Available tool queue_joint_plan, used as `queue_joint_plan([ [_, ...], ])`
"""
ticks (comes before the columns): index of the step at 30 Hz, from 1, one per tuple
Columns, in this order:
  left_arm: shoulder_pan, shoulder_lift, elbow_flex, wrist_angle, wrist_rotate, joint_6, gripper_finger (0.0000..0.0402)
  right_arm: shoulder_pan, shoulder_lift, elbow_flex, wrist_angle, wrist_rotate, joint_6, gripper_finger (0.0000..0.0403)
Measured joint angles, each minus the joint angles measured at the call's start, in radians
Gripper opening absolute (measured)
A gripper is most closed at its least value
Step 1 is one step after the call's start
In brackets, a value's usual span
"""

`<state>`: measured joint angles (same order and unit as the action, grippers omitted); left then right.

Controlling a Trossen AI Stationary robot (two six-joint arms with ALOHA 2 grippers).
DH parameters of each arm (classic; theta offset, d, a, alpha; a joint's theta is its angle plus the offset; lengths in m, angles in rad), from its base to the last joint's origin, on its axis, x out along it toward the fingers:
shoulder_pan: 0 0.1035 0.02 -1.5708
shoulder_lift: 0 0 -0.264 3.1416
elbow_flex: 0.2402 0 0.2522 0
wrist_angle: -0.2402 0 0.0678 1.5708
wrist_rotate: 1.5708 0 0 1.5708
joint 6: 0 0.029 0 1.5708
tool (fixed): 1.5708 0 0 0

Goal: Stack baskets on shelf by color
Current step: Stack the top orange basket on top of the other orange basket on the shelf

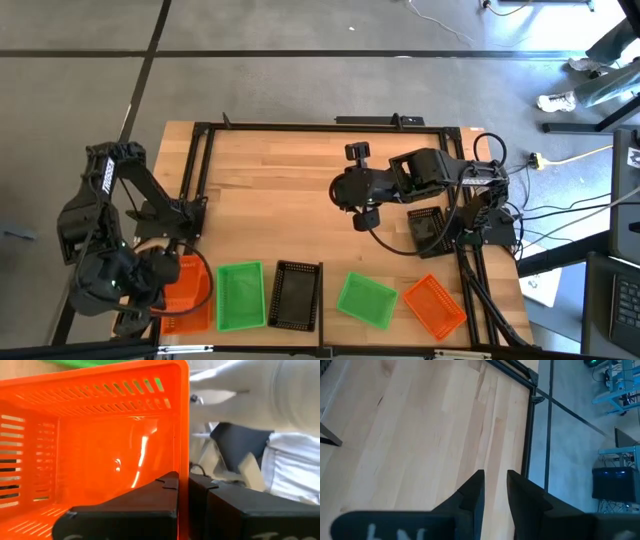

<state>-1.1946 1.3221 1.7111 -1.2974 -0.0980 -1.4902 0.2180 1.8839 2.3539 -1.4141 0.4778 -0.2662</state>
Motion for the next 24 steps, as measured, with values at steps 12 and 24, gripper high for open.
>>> queue_joint_plan([
  [12, 0.0, 0.025, -0.001, -0.038, -0.049, 0.0, 0.0009, 0.0, 0.0, 0.0, 0.005, 0.001, 0.0, 0.0084],
  [24, 0.0, 0.025, -0.001, -0.032, -0.04, -0.026, 0.0075, 0.0, 0.0, 0.0, 0.011, 0.001, 0.0, 0.0084],
])
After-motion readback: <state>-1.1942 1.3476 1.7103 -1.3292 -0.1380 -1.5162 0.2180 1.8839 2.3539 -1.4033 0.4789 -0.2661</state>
